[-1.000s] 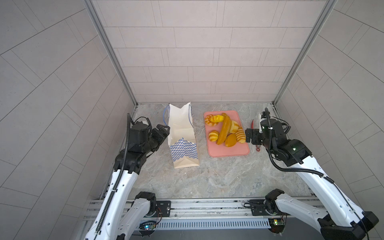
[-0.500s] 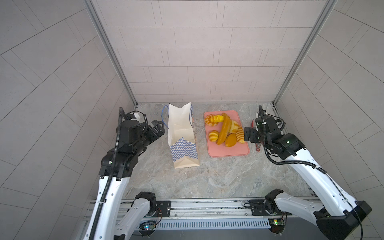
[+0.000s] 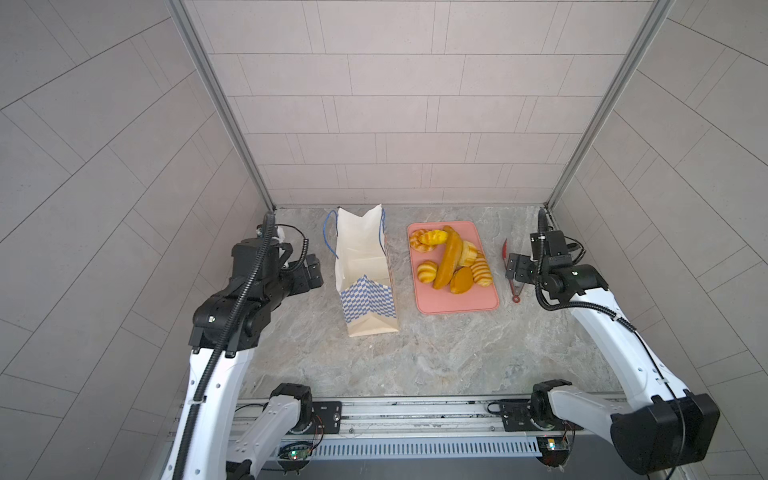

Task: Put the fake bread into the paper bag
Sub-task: 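Lower right gripper onto the red tongs and grasp their handle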

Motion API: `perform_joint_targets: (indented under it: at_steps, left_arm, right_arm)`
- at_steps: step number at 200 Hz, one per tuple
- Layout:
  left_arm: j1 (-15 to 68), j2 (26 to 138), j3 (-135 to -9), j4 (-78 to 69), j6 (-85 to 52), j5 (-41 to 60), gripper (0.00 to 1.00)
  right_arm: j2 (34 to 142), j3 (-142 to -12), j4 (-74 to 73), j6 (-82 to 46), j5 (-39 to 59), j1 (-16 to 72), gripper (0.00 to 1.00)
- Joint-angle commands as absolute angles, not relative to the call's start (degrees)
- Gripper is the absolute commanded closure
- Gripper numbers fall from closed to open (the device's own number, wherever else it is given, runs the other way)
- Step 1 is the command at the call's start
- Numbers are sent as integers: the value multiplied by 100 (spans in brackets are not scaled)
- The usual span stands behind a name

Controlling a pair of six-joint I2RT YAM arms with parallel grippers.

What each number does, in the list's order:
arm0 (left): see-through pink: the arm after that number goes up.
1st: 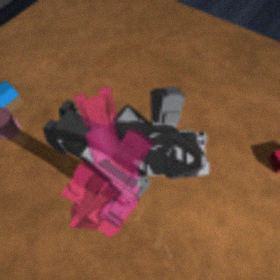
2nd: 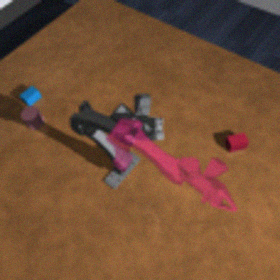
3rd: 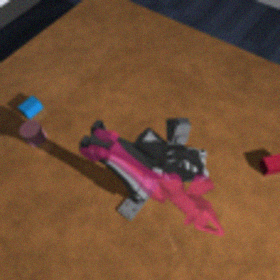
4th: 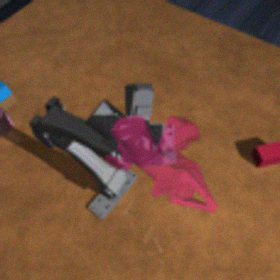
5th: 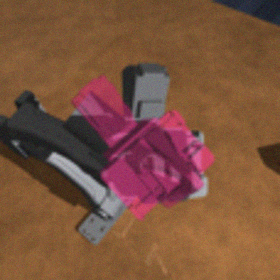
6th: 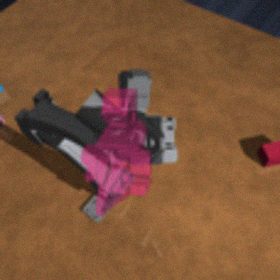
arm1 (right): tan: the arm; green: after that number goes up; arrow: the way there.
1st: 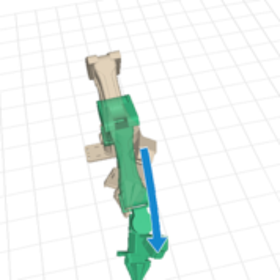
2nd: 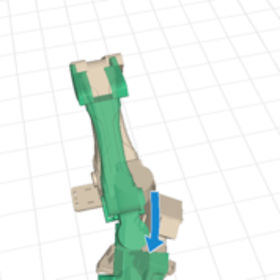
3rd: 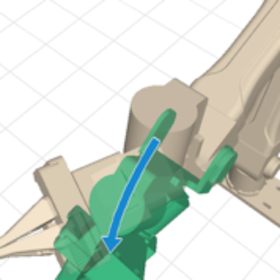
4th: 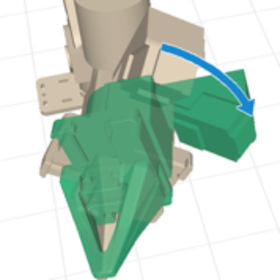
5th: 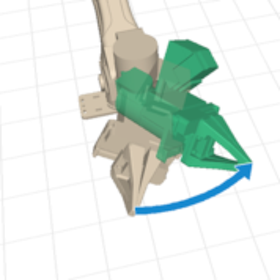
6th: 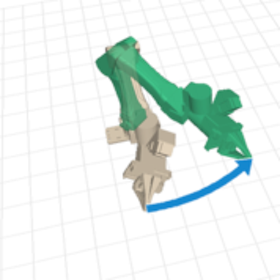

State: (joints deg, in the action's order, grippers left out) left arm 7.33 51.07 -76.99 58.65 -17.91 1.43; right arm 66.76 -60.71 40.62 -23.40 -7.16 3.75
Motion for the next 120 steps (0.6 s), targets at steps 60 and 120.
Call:
perform_joint_targets:
  at_steps: [60,120]
  left_arm:
    - [814,4636,-7032,5411,-1743,695,0]
    - [826,4274,-6554,5060,-2008,1190,0]
  right_arm:
    - [8198,-6187,3936,-2269,-180,-475,3]
    - [9341,-6583,4152,-2221,-272,-475,6]
